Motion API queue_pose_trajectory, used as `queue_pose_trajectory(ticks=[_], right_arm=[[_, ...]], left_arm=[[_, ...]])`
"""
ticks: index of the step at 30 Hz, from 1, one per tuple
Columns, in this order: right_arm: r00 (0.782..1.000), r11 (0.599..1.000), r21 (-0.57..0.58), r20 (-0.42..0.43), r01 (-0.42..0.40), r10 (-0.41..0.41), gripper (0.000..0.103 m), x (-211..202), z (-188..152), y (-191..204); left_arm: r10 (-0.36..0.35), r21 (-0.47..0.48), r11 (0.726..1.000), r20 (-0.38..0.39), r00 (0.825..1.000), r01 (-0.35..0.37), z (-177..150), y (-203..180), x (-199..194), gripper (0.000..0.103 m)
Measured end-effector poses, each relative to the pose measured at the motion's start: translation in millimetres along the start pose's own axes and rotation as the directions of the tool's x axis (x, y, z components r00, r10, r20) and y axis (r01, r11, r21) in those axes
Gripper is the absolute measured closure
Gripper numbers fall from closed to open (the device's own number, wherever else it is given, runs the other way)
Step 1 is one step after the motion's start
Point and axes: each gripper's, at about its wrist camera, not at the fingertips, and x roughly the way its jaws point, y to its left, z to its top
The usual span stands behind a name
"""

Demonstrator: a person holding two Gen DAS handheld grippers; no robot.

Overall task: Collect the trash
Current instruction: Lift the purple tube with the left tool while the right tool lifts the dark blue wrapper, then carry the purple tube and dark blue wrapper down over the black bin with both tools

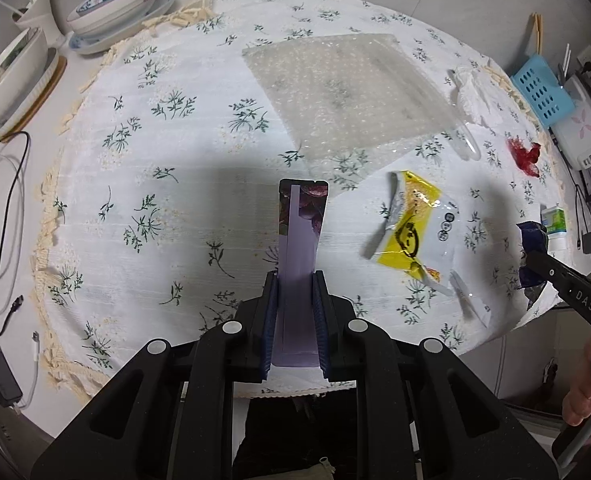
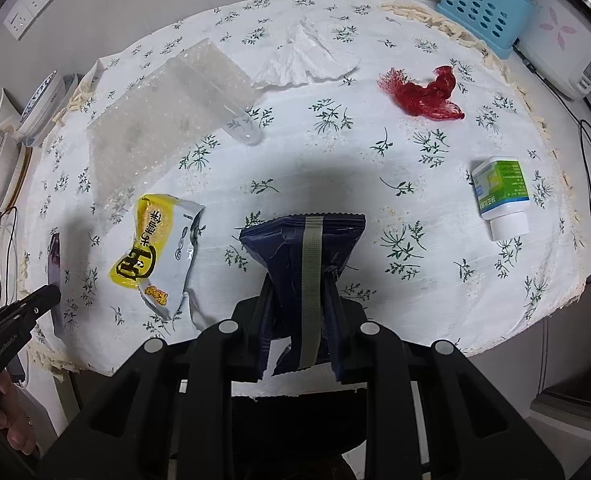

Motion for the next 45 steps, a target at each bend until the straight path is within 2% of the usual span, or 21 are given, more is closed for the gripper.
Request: queue_pose_trajectory(ticks=[14, 21, 31, 45], right_arm=[[0.999, 0.998, -0.059, 0.037, 0.005, -0.003, 0.081, -31.7, -14.4, -5.6], [0.996, 0.999, -0.054, 0.09, -0.01, 0.014, 0.081, -56.1, -22.1, -13.8], [0.992, 0.997, -0.071, 0.123, -0.03, 0.039, 0.081, -76.5, -47.1, -24.4], [0.99, 0.995, -0.083, 0.127, -0.053, 0.063, 0.081, -84.2, -88.8, -42.4]], left_arm=[[-0.028, 0.047, 0.999, 0.029, 0.999, 0.027, -15.9, -32.1, -24.3, 0.087], [-0.047, 0.043, 0.998, 0.059, 0.997, 0.045, -28.4, -44.7, -40.2, 0.087], [-0.067, 0.051, 0.997, 0.087, 0.994, 0.063, -53.8, -64.8, -57.4, 0.087], [-0.085, 0.045, 0.996, 0.108, 0.99, 0.08, -100.0, -85.2, -71.1, 0.087]])
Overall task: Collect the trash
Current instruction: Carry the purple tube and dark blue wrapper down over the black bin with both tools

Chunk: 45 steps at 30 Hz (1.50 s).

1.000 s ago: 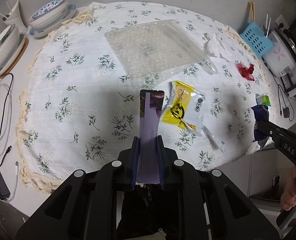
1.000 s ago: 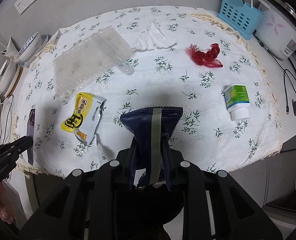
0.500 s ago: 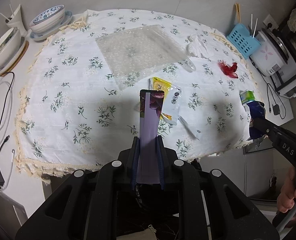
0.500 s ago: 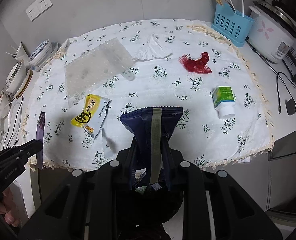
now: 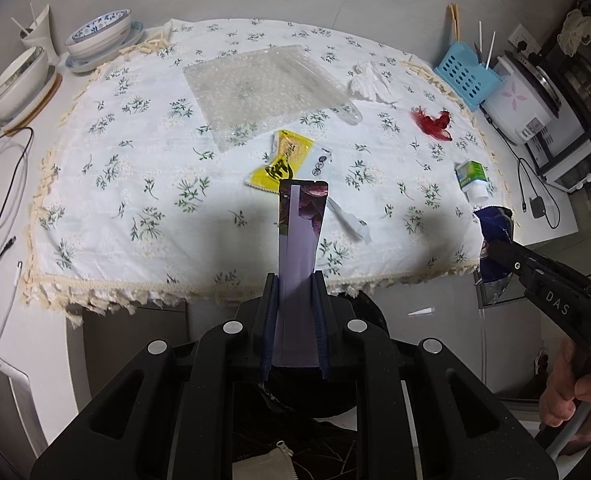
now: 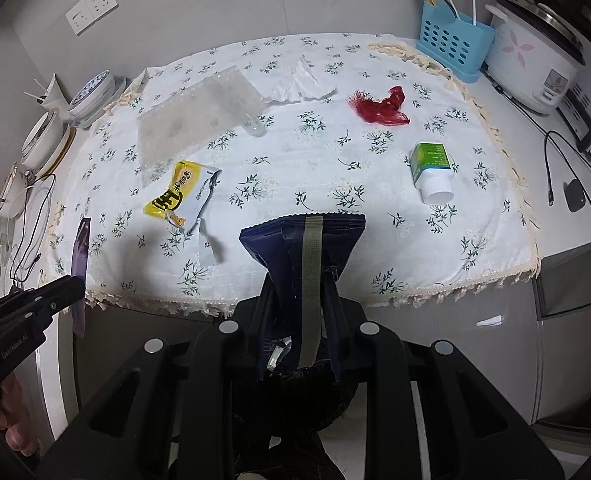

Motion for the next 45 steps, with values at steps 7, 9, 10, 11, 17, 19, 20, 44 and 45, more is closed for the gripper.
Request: queue_pose_trajectory(ticks=[7, 9, 10, 11, 17, 19, 20, 44, 45], right_arm=[[1.0, 1.0, -0.021, -0.004, -0.01, 0.01, 0.081, -6.2, -21.5, 0.3], [1.0, 1.0, -0.025, -0.004, -0.011, 0.011, 0.081, -7.6, -27.3, 0.0], [1.0, 1.0, -0.026, -0.006, -0.016, 0.016, 0.081, -8.1, -30.9, -0.1], [1.0, 0.999, -0.029, -0.007, -0.017, 0.017, 0.081, -8.2, -33.8, 0.2], [0.999, 0.999, -0.041, -0.031, -0.022, 0.021, 0.081, -0.9, -52.3, -0.6], [0.999, 0.999, -0.044, -0.039, -0.024, 0.023, 0.081, 2.3, -58.4, -1.1], [0.999, 0.999, -0.045, -0.043, -0.024, 0.022, 0.081, 4.1, -61.5, -1.5], [0.993, 0.999, -0.043, -0.114, -0.013, 0.008, 0.081, 70.2, -122.2, -13.1], [0.993, 0.999, -0.044, -0.118, -0.011, 0.006, 0.081, 73.8, -124.3, -14.3]], left_arm=[[-0.013, 0.001, 1.0, -0.005, 1.0, 0.013, -24.9, -9.5, -1.5, 0.087], [-0.013, 0.01, 1.0, 0.002, 1.0, 0.013, -31.0, -11.9, -2.5, 0.087], [-0.014, 0.008, 1.0, 0.0, 1.0, 0.014, -34.5, -13.0, -2.3, 0.087], [-0.018, 0.009, 1.0, -0.002, 1.0, 0.018, -37.5, -13.9, -1.8, 0.087], [-0.037, 0.008, 0.999, -0.011, 0.999, 0.037, -54.3, -14.9, 7.0, 0.087], [-0.038, 0.002, 0.999, -0.02, 0.999, 0.038, -59.9, -14.2, 11.8, 0.087], [-0.037, -0.001, 0.999, -0.024, 0.999, 0.037, -63.1, -13.7, 14.0, 0.087], [-0.018, -0.016, 1.0, -0.113, 0.993, 0.016, -121.5, -9.4, 88.5, 0.087], [-0.016, -0.014, 1.0, -0.116, 0.993, 0.014, -122.8, -9.7, 90.5, 0.087]])
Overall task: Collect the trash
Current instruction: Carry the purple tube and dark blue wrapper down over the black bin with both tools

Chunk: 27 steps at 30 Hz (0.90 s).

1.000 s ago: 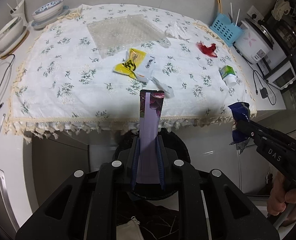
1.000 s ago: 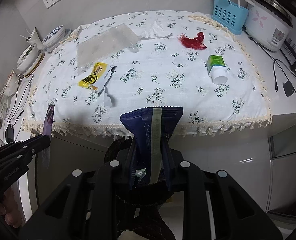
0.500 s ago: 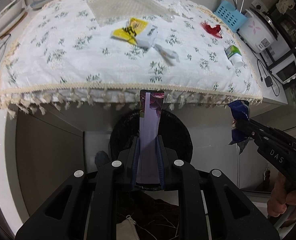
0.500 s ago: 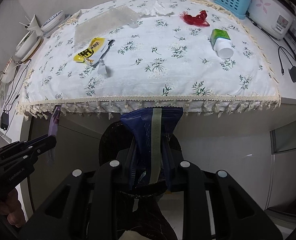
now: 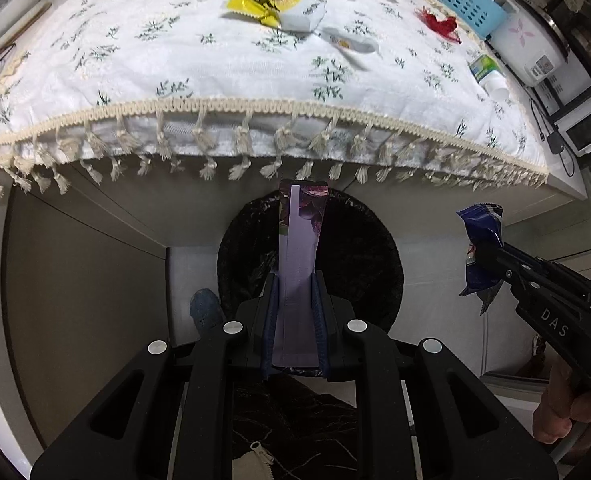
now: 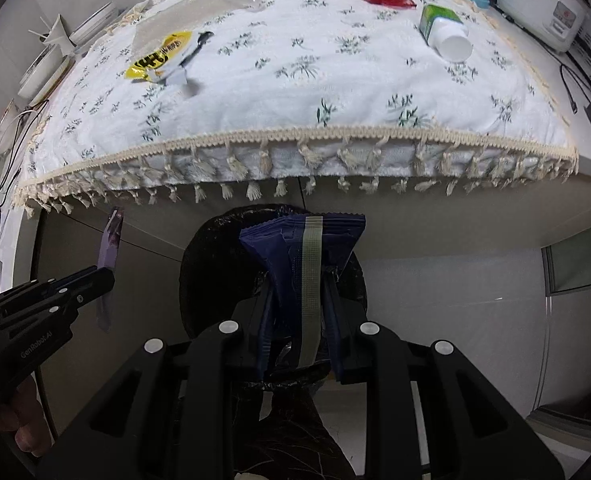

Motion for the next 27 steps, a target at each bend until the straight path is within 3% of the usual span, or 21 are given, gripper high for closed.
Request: queue_pose_trajectory(ticks=[9, 16, 27], right_arm=[[0.999, 1.0, 0.016, -0.039, 0.022, -0.021, 0.081, 25.4, -9.5, -12.1], [0.998, 0.999, 0.024, -0.063, 0.029, -0.027, 0.081, 37.3, -13.6, -17.6], [0.998, 0.998, 0.05, -0.051, 0.04, -0.037, 0.081, 32.5, -11.2, -28.9]], left_arm=[[0.01, 0.022, 1.0, -0.002, 1.0, -0.01, -3.6, 0.7, 19.0, 0.087], [0.017, 0.049, 0.999, -0.05, 0.999, -0.014, -8.7, -4.0, 42.2, 0.087], [0.018, 0.103, 0.995, -0.066, 0.998, -0.011, -1.4, -20.7, 59.3, 0.087]])
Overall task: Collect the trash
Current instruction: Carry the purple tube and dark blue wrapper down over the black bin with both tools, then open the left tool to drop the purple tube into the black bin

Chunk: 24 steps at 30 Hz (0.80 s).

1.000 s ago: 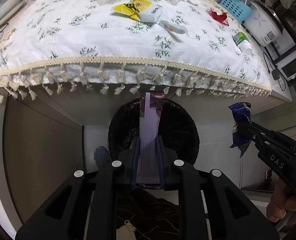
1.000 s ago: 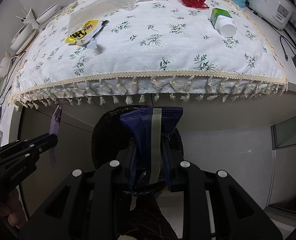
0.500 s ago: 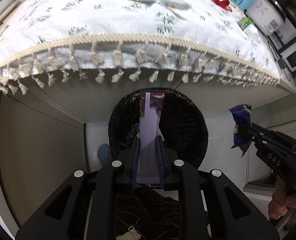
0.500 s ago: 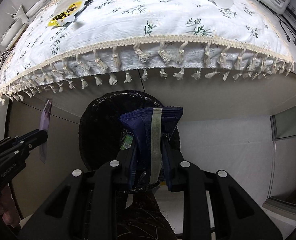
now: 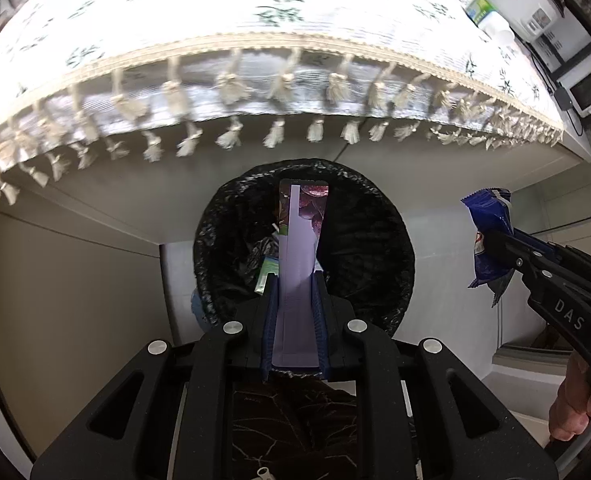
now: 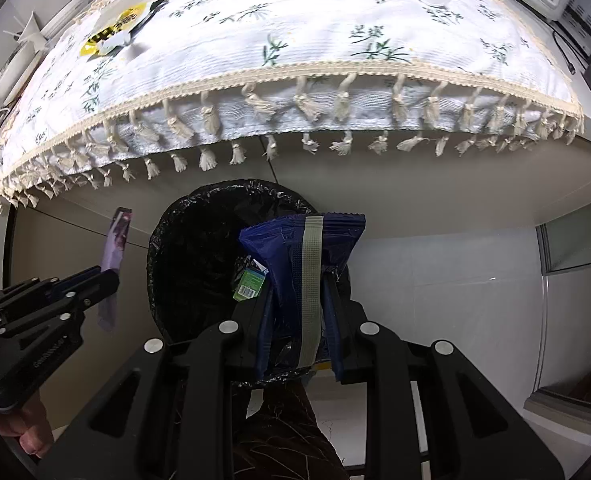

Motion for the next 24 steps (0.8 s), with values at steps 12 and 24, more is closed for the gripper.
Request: queue_pose_trajectory(ticks=[12, 24], right_arm=[[0.999, 0.998, 0.051, 0.016, 0.037, -0.038, 0.082, -14.7, -5.3, -37.7], [0.999, 0.996, 0.074, 0.015, 0.04, -0.041, 0.081, -18.8, -11.5, -44.5]], left_arm=[[-0.028, 0.102, 0.994, -0.025, 0.999, 0.031, 7.6, -45.1, 16.9, 0.087], [-0.035, 0.142, 0.989, -0.014, 0.999, 0.036, 10.6, -58.1, 17.2, 0.083]])
